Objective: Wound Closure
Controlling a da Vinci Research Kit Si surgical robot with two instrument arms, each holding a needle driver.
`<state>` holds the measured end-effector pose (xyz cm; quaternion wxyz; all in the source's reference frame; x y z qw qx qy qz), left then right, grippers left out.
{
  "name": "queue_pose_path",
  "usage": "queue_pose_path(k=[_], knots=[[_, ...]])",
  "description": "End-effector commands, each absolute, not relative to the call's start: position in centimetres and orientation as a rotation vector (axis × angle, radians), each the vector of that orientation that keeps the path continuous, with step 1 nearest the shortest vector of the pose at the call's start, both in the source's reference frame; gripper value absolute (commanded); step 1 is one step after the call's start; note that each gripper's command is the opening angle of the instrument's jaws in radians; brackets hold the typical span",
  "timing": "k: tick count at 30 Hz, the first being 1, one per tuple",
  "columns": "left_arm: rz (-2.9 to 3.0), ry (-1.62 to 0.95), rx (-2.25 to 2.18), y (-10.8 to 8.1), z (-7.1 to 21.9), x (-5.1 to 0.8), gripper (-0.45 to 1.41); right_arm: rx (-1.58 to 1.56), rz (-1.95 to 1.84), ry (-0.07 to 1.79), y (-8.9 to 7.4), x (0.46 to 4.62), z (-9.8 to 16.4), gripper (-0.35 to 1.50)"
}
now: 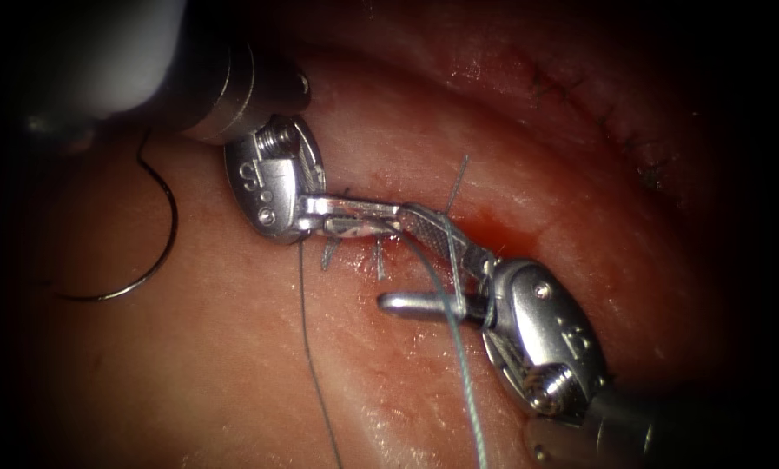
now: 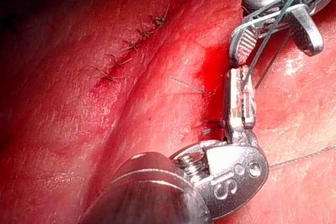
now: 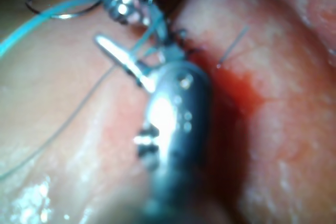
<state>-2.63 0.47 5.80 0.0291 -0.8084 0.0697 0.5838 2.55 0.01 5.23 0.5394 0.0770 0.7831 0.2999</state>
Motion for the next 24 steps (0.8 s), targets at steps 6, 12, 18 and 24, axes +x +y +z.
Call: queue_pose_path(k=[6,12,18,24], knots=[[1.813,0.234,-2.539,0.39,5.92,-2.71,-0.45,0.157,0.751,1.847,0.02,2.51,5.36,0.73],[1.822,0.228,-2.563,0.31,5.94,-2.69,-0.45,0.137,0.771,1.832,0.06,2.38,5.40,0.71],[1.828,0.229,-2.565,0.23,5.91,-2.71,-0.45,0.111,0.792,1.810,0.09,2.36,5.43,0.71],[1.838,0.214,-2.571,0.22,5.90,-2.68,-0.45,0.113,0.791,1.811,0.09,2.34,5.43,0.71]])
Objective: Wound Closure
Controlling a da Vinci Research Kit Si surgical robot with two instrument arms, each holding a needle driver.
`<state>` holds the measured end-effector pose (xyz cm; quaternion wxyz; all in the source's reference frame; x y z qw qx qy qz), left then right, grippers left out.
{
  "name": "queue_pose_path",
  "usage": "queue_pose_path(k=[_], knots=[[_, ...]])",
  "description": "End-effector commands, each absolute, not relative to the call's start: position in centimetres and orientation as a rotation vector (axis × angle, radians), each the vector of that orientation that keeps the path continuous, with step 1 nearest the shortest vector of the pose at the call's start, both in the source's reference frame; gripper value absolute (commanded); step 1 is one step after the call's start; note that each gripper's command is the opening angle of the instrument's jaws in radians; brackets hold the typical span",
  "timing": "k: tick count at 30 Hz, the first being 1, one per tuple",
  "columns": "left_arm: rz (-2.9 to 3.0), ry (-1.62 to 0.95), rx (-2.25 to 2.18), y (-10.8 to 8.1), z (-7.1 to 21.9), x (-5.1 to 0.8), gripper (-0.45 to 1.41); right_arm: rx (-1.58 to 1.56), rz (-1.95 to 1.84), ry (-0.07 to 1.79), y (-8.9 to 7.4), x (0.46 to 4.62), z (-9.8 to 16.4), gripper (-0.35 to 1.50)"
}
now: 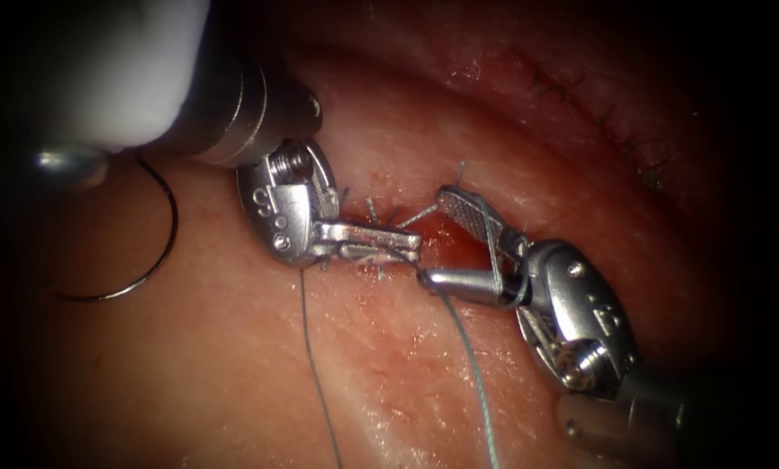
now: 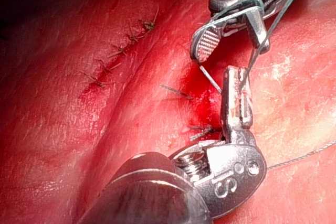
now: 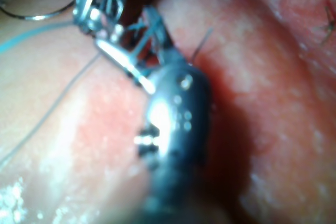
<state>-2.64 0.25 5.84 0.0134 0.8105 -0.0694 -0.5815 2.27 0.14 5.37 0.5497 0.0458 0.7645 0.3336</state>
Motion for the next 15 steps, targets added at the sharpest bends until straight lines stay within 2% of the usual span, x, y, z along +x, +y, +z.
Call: queue_pose_path(k=[1,15], knots=[[-1.807,-0.210,2.529,0.22,5.90,-2.68,-0.45,0.113,0.791,1.811,0.09,2.33,5.43,0.69],[-1.870,-0.189,2.478,0.05,5.93,-2.77,-0.45,0.080,0.887,1.829,0.16,2.28,5.40,0.68]])
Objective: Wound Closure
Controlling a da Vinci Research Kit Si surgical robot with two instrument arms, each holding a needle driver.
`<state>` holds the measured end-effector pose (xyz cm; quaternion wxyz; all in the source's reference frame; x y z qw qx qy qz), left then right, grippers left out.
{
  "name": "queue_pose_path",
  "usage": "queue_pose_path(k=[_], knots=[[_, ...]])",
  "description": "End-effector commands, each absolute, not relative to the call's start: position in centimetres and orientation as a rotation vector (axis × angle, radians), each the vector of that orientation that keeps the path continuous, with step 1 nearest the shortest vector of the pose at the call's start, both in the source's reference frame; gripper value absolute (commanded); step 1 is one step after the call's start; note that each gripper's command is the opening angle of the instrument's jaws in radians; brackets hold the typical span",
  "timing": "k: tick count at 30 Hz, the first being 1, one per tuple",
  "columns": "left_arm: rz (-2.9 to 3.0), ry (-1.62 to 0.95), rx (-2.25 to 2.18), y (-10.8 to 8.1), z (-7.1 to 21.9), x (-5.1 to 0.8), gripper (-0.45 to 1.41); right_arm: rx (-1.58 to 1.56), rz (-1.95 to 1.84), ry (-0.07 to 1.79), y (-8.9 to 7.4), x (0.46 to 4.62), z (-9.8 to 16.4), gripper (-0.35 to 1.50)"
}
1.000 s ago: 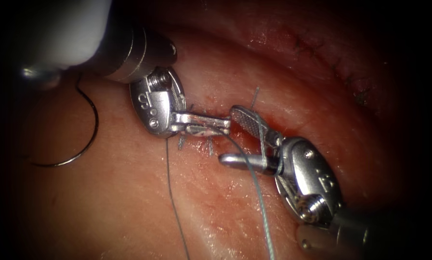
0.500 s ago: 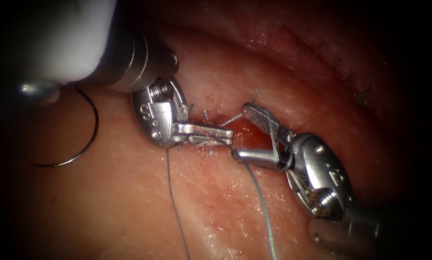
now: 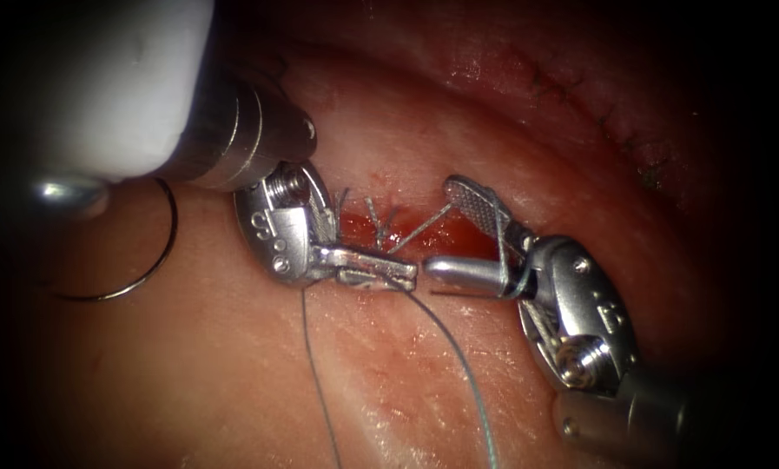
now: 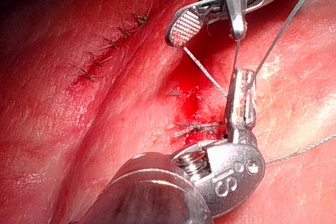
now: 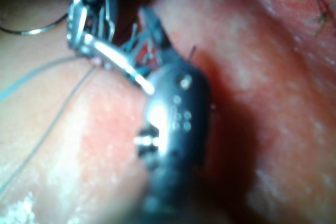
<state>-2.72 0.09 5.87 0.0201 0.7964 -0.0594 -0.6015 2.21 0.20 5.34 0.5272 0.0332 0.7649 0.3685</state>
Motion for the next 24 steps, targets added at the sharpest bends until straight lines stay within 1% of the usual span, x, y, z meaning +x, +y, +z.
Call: queue_pose_path(k=[1,6,12,19,24], knots=[[-1.873,-0.187,2.474,0.04,5.93,-2.78,-0.45,0.070,0.898,1.821,0.17,2.28,5.41,0.68],[-1.905,-0.169,2.468,0.03,5.89,-2.85,-0.45,0.028,0.907,1.754,0.18,2.29,5.41,0.68],[-1.933,-0.146,2.486,0.11,5.82,-2.95,-0.45,0.005,0.907,1.547,0.08,2.34,5.45,0.69],[-1.965,-0.116,2.497,0.17,5.77,-3.11,-0.45,-0.053,0.954,1.411,0.04,2.27,5.51,0.69],[-1.986,-0.086,2.496,0.18,5.78,-3.19,-0.45,-0.037,0.999,1.340,0.06,2.30,5.55,0.64]])
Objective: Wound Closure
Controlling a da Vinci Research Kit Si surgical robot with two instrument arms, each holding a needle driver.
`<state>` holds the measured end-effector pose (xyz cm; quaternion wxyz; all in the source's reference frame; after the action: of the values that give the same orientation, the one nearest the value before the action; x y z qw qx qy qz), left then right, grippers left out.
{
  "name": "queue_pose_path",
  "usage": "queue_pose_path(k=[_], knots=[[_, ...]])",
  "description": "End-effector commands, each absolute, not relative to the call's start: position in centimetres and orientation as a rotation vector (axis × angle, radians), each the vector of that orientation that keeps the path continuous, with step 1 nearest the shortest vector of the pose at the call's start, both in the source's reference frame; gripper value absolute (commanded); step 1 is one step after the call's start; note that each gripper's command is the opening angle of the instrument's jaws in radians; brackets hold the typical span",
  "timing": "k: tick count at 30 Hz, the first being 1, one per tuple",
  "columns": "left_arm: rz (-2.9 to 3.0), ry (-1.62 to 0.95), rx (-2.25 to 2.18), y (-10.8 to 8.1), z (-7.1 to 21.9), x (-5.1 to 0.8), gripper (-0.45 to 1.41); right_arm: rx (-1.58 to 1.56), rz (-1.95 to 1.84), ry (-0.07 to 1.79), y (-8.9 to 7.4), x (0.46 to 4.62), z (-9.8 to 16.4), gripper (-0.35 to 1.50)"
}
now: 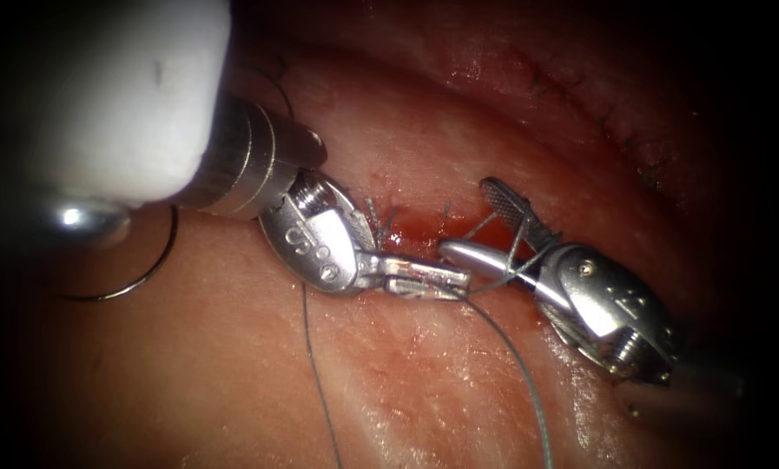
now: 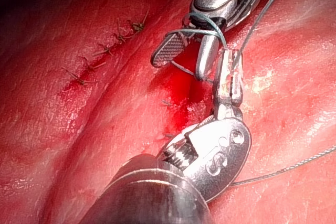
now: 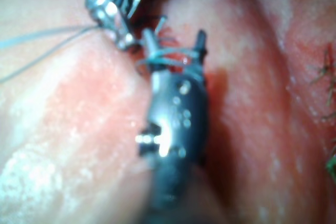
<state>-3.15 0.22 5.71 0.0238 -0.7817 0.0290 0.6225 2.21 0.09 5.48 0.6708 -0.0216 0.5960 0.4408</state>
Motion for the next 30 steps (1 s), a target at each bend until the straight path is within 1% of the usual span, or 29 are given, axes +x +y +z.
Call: queue_pose_path(k=[1,6,14,21,30], knots=[[1.925,0.084,-2.418,0.18,5.78,-3.20,-0.45,-0.026,1.005,1.328,0.06,2.31,5.56,0.63],[1.940,0.066,-2.409,0.12,5.82,-3.19,-0.45,0.040,1.059,1.314,0.04,2.35,5.67,0.54],[1.939,0.058,-2.395,0.14,5.84,-3.21,-0.45,0.100,1.086,1.226,0.06,2.43,5.84,0.49],[1.937,0.056,-2.387,0.16,5.84,-3.27,-0.45,0.124,1.118,1.188,0.08,2.45,5.98,0.39],[1.941,0.054,-2.386,0.15,5.83,-3.27,-0.45,0.129,1.160,1.169,0.14,2.42,6.06,0.38]])
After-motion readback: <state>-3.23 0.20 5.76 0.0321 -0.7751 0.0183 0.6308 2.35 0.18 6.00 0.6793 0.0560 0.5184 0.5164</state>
